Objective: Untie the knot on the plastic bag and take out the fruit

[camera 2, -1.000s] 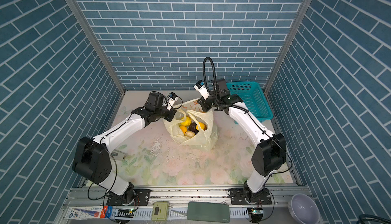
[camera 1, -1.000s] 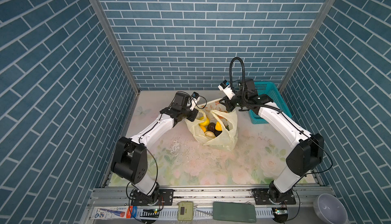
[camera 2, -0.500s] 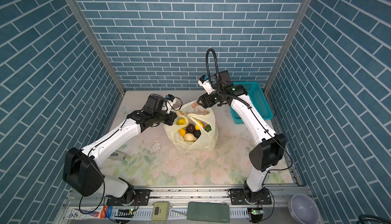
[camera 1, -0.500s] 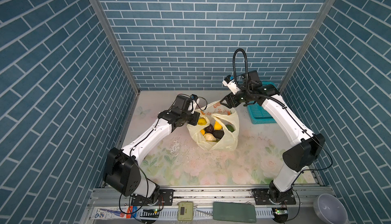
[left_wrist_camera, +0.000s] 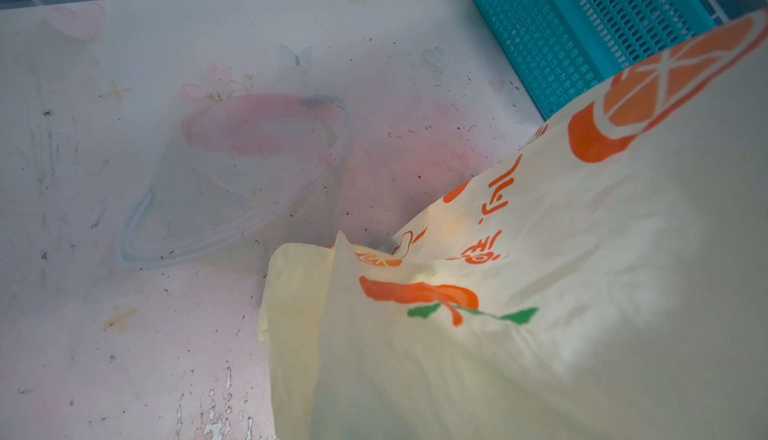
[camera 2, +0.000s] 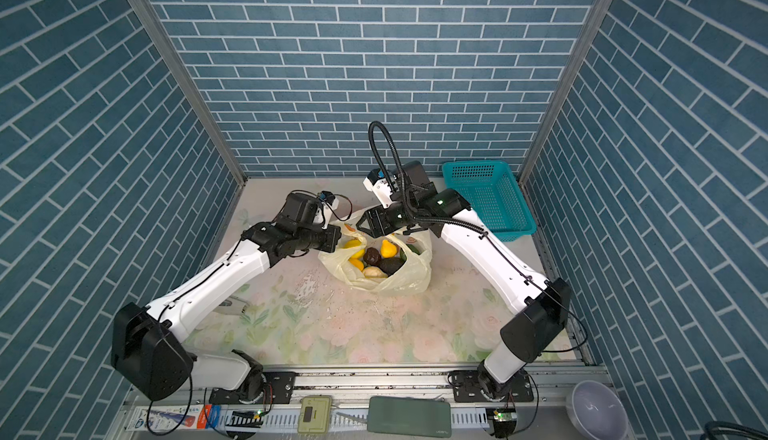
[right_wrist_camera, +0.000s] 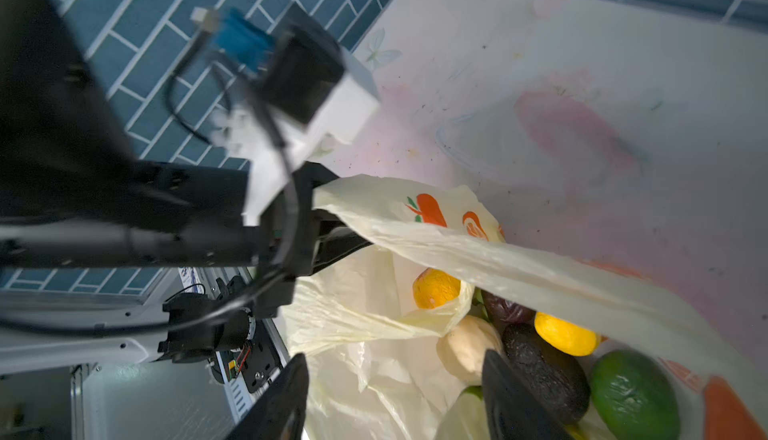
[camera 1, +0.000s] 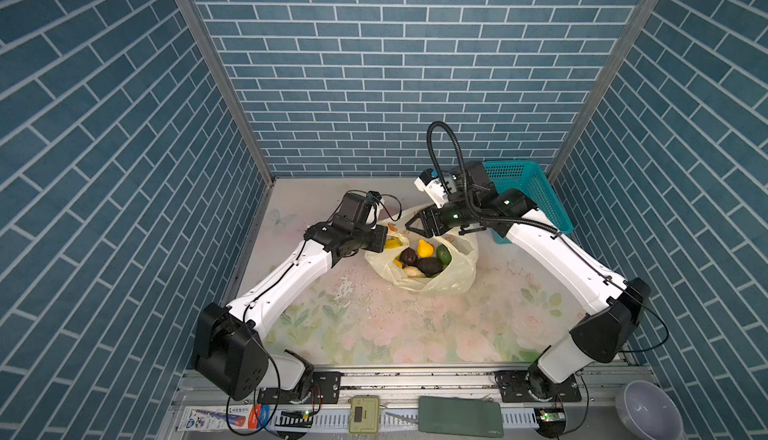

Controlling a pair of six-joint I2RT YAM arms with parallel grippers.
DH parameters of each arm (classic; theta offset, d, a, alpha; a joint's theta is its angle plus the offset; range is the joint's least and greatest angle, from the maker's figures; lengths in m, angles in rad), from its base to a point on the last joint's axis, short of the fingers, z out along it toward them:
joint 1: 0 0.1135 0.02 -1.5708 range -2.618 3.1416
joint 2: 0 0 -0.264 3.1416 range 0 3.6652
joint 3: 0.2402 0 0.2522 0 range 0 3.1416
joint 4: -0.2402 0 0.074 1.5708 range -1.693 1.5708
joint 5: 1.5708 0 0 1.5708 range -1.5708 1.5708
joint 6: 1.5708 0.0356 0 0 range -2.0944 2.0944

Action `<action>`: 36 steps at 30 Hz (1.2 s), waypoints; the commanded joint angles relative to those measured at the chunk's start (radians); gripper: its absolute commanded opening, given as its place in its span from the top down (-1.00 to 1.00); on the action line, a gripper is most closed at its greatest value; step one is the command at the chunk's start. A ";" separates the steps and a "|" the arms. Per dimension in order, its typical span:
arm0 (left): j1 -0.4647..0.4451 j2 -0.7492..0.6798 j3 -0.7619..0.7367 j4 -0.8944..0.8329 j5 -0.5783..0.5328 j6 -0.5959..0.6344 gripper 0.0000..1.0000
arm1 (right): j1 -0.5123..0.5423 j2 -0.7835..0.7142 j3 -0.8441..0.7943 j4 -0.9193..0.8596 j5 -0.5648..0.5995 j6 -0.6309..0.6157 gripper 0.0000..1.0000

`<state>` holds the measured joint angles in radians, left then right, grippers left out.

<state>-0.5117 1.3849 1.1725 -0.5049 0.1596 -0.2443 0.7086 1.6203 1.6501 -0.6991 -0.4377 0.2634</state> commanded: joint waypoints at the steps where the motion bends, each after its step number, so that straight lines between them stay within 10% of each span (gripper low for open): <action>1: -0.002 -0.037 -0.033 0.009 -0.018 -0.015 1.00 | 0.000 0.065 -0.063 0.115 0.039 0.092 -0.26; 20: 0.002 -0.114 -0.215 -0.002 -0.175 -0.044 1.00 | -0.121 -0.046 -0.454 -0.013 0.860 0.010 -0.42; 36: -0.011 -0.150 -0.210 0.098 -0.014 -0.121 0.65 | 0.049 -0.093 -0.422 0.103 0.532 0.058 -0.41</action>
<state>-0.5167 1.2522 0.9565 -0.4461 0.1066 -0.3305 0.7258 1.5509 1.2144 -0.6399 0.1497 0.2722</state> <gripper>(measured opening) 0.175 0.706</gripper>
